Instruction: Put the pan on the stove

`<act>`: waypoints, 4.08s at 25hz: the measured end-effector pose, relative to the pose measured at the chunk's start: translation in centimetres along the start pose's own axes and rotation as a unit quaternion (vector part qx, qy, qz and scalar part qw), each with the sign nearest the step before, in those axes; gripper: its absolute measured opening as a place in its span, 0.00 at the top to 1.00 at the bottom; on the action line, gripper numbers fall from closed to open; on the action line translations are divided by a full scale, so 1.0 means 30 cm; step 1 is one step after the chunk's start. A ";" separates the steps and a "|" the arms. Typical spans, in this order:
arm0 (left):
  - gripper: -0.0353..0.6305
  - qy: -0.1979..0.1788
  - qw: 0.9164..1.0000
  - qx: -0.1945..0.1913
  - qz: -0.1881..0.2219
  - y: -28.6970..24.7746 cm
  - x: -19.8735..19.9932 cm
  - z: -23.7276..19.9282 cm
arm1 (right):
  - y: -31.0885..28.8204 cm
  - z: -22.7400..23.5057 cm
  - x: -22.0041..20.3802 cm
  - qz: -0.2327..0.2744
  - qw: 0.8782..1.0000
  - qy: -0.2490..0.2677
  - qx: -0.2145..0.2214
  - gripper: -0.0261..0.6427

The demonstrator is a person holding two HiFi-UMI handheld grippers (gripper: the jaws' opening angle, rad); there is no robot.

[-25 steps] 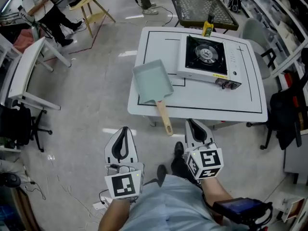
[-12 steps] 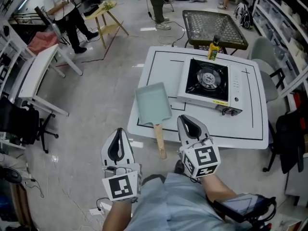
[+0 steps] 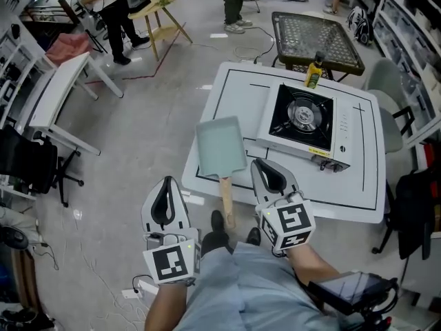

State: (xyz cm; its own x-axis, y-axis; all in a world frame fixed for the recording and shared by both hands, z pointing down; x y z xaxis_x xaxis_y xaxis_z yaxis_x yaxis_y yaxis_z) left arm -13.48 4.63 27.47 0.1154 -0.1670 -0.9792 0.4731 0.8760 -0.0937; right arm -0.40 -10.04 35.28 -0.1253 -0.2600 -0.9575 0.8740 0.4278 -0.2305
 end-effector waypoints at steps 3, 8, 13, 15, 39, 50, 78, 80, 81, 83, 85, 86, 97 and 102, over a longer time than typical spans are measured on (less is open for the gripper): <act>0.92 0.004 1.000 -0.005 -0.004 -0.019 -0.014 -0.009 | -0.019 -0.004 -0.019 -0.011 1.000 -0.003 0.000 0.88; 0.92 0.015 1.000 -0.014 -0.019 -0.061 -0.061 -0.017 | -0.055 0.007 -0.100 -0.047 0.999 -0.021 -0.001 0.89; 0.92 0.022 0.998 -0.026 -0.060 -0.093 -0.173 -0.006 | -0.086 0.016 -0.265 -0.107 0.993 -0.049 0.001 0.88; 0.92 0.025 0.996 -0.031 -0.086 -0.103 -0.239 -0.002 | -0.089 0.015 -0.345 -0.133 0.989 -0.064 0.000 0.88; 0.92 0.021 0.990 -0.047 -0.130 -0.202 -0.347 -0.023 | -0.167 -0.069 -0.491 -0.221 0.903 -0.318 0.189 0.62; 0.92 0.028 0.989 -0.041 -0.142 -0.265 -0.398 -0.085 | -0.258 -0.116 -0.552 -0.269 0.873 -0.351 0.204 0.62; 0.92 0.040 0.986 -0.029 -0.160 -0.298 -0.466 -0.225 | -0.368 -0.184 -0.610 -0.277 0.811 -0.467 0.219 0.68; 0.92 0.040 0.986 -0.031 -0.160 -0.301 -0.468 -0.229 | -0.364 -0.180 -0.620 -0.275 0.808 -0.474 0.216 0.70; 0.92 0.040 0.986 -0.032 -0.160 -0.302 -0.468 -0.232 | -0.362 -0.176 -0.627 -0.274 0.806 -0.479 0.215 0.70; 0.92 0.041 0.986 -0.034 -0.161 -0.306 -0.467 -0.236 | -0.365 -0.171 -0.623 -0.262 0.797 -0.501 0.214 0.72; 0.92 0.041 0.986 -0.036 -0.160 -0.309 -0.465 -0.241 | -0.372 -0.172 -0.607 -0.243 0.786 -0.526 0.215 0.75; 0.92 0.041 0.986 -0.038 -0.159 -0.310 -0.464 -0.243 | -0.373 -0.172 -0.606 -0.238 0.784 -0.531 0.215 0.75; 0.92 0.039 0.988 -0.049 -0.143 -0.334 -0.435 -0.286 | -0.399 -0.181 -0.548 -0.215 0.793 -0.532 0.206 0.77; 0.92 0.044 0.990 -0.057 -0.120 -0.374 -0.381 -0.335 | -0.434 -0.215 -0.446 -0.197 0.801 -0.526 0.205 0.77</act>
State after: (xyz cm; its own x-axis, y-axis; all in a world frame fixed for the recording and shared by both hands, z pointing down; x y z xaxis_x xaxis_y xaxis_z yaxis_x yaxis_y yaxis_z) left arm -28.89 1.27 37.89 -0.0669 -0.3421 -0.9373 0.3754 0.8617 -0.3413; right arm -13.13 -6.56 49.96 -0.1527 -0.9834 -0.0981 0.9719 -0.1314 -0.1955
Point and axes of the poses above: the fingertips, and each gripper's own axes: y backward along the fingers, z to its right, x out of its top, the point moved 4 cm from there along y, backward along the fingers, and after that the axes turned 4 degrees about -z, right-handed, at the moved point
